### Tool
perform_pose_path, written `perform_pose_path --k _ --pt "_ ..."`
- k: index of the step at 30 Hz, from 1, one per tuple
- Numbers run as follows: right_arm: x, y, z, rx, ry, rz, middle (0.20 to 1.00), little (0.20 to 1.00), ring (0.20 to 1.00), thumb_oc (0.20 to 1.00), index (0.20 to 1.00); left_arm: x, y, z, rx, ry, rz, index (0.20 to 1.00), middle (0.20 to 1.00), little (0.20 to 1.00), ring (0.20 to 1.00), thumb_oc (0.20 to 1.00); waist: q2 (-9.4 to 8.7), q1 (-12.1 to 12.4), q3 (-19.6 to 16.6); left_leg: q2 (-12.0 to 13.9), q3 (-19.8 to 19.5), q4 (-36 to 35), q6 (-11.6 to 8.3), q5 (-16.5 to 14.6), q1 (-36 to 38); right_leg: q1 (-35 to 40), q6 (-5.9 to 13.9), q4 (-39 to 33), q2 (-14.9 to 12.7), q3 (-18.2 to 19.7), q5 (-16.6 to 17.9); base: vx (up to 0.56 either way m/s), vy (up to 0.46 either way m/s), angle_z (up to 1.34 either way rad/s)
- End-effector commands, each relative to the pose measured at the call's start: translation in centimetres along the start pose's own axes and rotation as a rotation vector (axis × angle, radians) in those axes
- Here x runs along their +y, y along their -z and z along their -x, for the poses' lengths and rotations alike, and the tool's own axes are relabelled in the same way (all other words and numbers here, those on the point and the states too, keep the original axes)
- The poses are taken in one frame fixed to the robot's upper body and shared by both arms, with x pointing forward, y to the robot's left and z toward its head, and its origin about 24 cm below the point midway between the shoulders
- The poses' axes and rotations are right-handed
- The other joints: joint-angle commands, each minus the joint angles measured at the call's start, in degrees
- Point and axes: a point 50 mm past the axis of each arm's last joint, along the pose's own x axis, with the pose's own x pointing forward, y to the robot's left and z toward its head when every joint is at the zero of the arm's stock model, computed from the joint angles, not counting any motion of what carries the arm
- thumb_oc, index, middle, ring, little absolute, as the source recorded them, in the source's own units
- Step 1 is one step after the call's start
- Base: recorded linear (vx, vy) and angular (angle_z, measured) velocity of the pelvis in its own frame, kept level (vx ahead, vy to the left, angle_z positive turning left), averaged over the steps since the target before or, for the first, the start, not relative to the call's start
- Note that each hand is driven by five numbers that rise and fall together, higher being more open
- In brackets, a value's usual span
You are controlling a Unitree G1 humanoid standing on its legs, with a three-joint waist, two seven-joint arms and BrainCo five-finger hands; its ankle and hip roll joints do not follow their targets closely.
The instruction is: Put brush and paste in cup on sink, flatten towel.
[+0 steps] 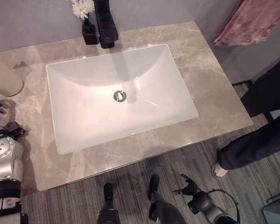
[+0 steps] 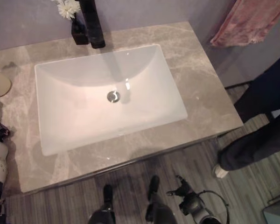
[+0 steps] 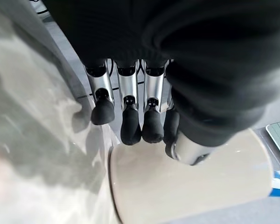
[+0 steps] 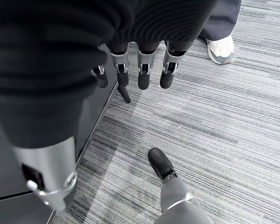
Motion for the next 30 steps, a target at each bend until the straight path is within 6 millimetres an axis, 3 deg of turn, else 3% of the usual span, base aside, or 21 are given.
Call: perform_pose_path --k 1,18,30 --pt "-0.7 -0.2 -0.1 -0.013 0.012 0.027 1.000 1.000 1.000 1.000 1.000 0.3 -2.4 -2.2 -0.095 -0.022 -0.081 0.200 0.200 0.200 0.200 0.200 -0.30 -0.9 1.3 2.0 -1.0 0.0 -0.21 0.6 -2.8 7.4 6.13 0.0 -4.7 3.5 -7.8 -0.01 0.013 -0.12" --pt "-0.5 -0.7 -0.2 -0.041 0.003 0.009 1.000 1.000 1.000 1.000 1.000 -0.6 -4.9 -5.1 -0.137 -0.002 -0.247 0.200 0.200 0.200 0.200 0.200 -1.31 -2.2 1.4 2.4 -0.3 0.0 -0.37 0.9 -3.7 5.9 6.68 0.0 -4.4 4.2 -6.7 0.00 0.001 -0.02" --pt "-0.5 -0.3 -0.1 -0.039 -0.004 0.041 1.000 1.000 1.000 1.000 1.000 0.4 -6.2 -6.8 -0.136 -0.050 -0.340 0.200 0.200 0.200 0.200 0.200 -1.31 -2.5 1.3 2.6 0.0 0.0 -0.40 1.0 -4.0 5.3 6.89 0.0 -4.5 4.9 -6.2 0.00 0.005 -0.02"
